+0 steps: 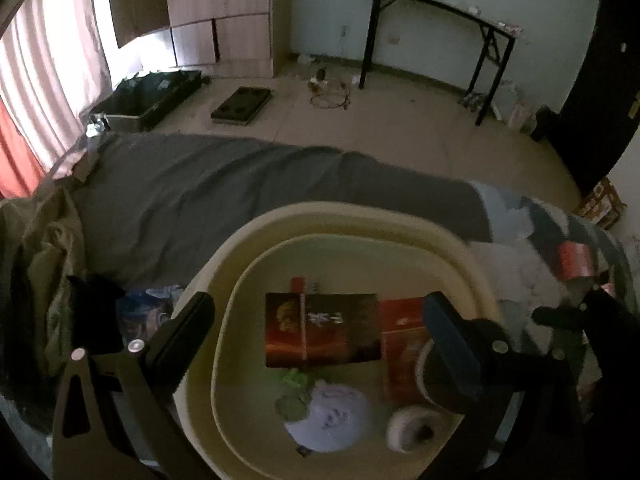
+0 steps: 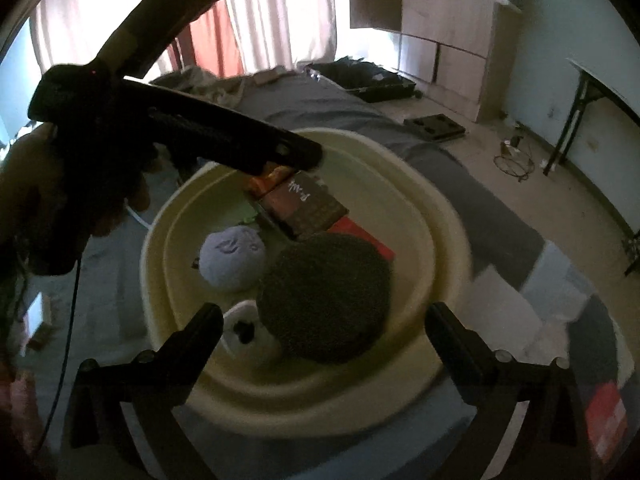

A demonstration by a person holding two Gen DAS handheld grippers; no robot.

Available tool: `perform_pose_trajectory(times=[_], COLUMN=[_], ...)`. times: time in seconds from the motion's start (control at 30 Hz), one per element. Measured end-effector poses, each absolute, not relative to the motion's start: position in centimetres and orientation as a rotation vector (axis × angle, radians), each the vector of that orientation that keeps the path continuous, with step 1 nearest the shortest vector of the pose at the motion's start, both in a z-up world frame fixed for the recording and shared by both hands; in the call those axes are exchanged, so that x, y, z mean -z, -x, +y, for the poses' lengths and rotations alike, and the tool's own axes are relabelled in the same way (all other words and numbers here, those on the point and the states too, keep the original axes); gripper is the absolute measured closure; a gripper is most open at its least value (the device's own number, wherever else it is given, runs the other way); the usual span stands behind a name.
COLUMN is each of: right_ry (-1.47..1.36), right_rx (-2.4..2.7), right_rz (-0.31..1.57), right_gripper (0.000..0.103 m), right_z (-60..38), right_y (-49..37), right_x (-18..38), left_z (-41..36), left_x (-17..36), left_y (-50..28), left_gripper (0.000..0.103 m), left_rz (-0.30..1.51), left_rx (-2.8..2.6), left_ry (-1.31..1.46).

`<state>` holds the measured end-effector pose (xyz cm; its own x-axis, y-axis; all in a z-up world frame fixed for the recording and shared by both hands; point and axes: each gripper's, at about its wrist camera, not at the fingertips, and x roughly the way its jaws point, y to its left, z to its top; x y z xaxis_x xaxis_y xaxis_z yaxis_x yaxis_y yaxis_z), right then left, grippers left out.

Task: Organize rigid objects
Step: 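Carry both into the cream basin and open both grippers to release, then withdraw both tools from the basin back over the quilt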

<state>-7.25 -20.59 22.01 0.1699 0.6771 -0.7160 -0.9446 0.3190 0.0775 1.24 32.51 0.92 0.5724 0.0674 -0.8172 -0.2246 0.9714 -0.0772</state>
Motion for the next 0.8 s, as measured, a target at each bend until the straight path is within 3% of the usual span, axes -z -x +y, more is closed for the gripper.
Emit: perform_pose_trajectory(times=[0.43, 0.6, 0.8], right_ry=[0.453, 0.475, 0.283], right_rx=[-0.911, -0.769, -0.607], right_rz=[0.630, 0.620, 0.665], right_gripper=[0.000, 0.000, 0.000], right_z=[-43.3, -53.4, -61.9], right_y=[4.1, 4.2, 4.2], right_x=[-29.7, -29.7, -26.3], left_z=[20.2, 14.4, 11.3], left_x=[-3.1, -3.6, -3.5], left_y=[-2.9, -2.8, -2.5], left_gripper=[0.000, 0.000, 0.000], left_rz=[1.028, 1.063, 1.101], left_rx=[0.049, 0.130, 0.188], left_ry=[0.235, 0.151, 0.162])
